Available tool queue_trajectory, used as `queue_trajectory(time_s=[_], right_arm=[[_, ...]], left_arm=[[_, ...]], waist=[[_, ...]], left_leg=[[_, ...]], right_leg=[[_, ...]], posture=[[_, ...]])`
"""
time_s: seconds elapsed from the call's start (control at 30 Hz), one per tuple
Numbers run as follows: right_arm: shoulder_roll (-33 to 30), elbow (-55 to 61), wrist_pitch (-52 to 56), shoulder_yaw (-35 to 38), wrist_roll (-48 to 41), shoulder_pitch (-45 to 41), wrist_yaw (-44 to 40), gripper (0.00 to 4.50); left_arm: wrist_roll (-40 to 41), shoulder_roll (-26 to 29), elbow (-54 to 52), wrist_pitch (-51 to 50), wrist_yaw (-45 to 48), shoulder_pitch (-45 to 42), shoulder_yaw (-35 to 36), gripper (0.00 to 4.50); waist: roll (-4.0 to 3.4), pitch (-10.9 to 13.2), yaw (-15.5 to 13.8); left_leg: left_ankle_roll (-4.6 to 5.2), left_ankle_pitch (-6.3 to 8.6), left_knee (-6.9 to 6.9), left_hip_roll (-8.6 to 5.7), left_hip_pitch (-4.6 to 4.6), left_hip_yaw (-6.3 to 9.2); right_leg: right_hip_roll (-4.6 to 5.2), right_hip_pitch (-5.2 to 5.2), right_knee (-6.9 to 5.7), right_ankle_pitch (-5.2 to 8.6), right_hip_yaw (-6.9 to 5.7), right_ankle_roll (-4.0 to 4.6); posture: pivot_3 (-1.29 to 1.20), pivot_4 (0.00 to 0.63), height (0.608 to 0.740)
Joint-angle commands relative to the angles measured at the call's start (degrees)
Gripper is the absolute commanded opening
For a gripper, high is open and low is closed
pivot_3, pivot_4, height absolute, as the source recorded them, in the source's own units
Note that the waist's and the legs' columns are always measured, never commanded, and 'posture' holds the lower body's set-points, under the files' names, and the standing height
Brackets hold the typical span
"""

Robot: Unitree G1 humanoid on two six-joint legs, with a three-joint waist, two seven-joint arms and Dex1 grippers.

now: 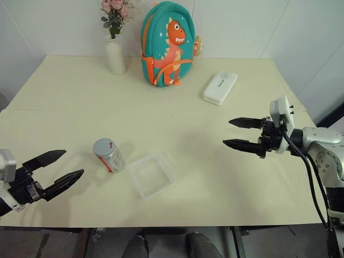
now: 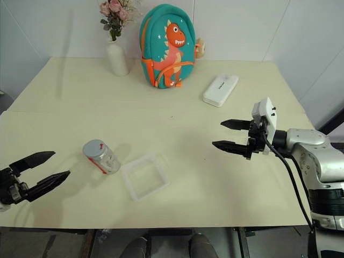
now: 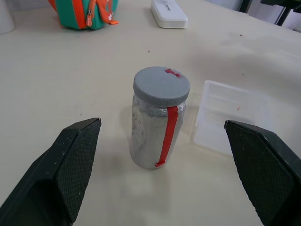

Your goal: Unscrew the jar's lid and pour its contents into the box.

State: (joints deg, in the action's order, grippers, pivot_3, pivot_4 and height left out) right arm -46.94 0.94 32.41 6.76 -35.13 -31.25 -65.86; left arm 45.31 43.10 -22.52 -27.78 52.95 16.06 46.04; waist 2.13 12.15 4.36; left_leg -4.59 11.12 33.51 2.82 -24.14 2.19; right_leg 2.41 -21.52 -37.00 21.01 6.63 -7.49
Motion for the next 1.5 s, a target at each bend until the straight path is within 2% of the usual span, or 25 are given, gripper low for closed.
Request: queue_trajectory(time_s=[0.03, 0.17, 0.3, 0.6, 0.93, 1.5], right_arm=[[1.25, 1.48, -1.20, 0.32, 0.05, -1.54, 0.70, 4.50], [2.46, 0.37, -1.81, 0.11, 0.96, -2.26, 0.58, 4.50], [3.70, 0.74, -1.76, -0.69, 1.24, -3.16, 0.66, 4.50], [3.55, -0.16, -0.80, -1.89, 1.74, -4.75, -1.71, 4.50], [4.28, 0.78, -0.72, -2.79, 2.42, -5.28, -0.35, 4.50], [4.14, 4.12, 0.15, -2.02, 1.79, -3.22, 2.88, 4.50]], left_arm=[[-0.18, -1.50, -3.48, 1.79, -2.64, -0.41, -0.43, 4.49], [0.40, -4.43, -5.71, 1.23, -7.79, -0.68, -1.46, 4.49], [-2.54, -8.83, -11.28, 2.59, -13.77, 0.94, -4.14, 4.49], [-7.95, -11.98, -16.63, 2.77, -20.43, 3.16, -11.88, 4.49], [-14.44, -14.16, -9.55, 6.83, -24.06, -2.27, -18.09, 4.49], [-18.67, -14.99, -1.10, 10.44, -24.11, -10.34, -25.42, 4.49]], waist=[[0.00, 0.00, 0.05], [-0.01, 0.00, 0.13], [0.00, 0.00, 0.12], [-0.01, 0.00, -0.03], [-0.01, 0.00, -0.22], [-0.01, 0.00, -1.28]], left_leg=[[-0.01, 0.01, 0.00, 0.02, 0.00, 0.01], [-0.02, 0.01, 0.02, 0.02, 0.00, 0.01], [-0.01, 0.02, 0.10, 0.01, 0.00, 0.01], [0.01, 0.04, 0.35, -0.02, 0.01, 0.03], [0.01, 0.03, 0.37, -0.03, 0.00, 0.03], [0.01, 0.03, 0.44, -0.04, 0.00, 0.03]], right_leg=[[-0.02, -0.01, -0.01, 0.00, -0.01, 0.00], [-0.02, -0.01, -0.04, 0.00, -0.01, -0.01], [-0.02, 0.02, -0.06, -0.01, 0.01, -0.03], [-0.05, 0.10, -0.15, -0.06, 0.05, -0.12], [-0.05, 0.08, -0.19, -0.07, 0.05, -0.14], [-0.06, 0.06, -0.30, -0.08, 0.05, -0.16]], posture=[[0.00, 0.150, 0.740], [0.00, 0.150, 0.740], [0.00, 0.150, 0.740], [0.00, 0.150, 0.740], [0.00, 0.150, 0.740], [0.00, 0.150, 0.740]])
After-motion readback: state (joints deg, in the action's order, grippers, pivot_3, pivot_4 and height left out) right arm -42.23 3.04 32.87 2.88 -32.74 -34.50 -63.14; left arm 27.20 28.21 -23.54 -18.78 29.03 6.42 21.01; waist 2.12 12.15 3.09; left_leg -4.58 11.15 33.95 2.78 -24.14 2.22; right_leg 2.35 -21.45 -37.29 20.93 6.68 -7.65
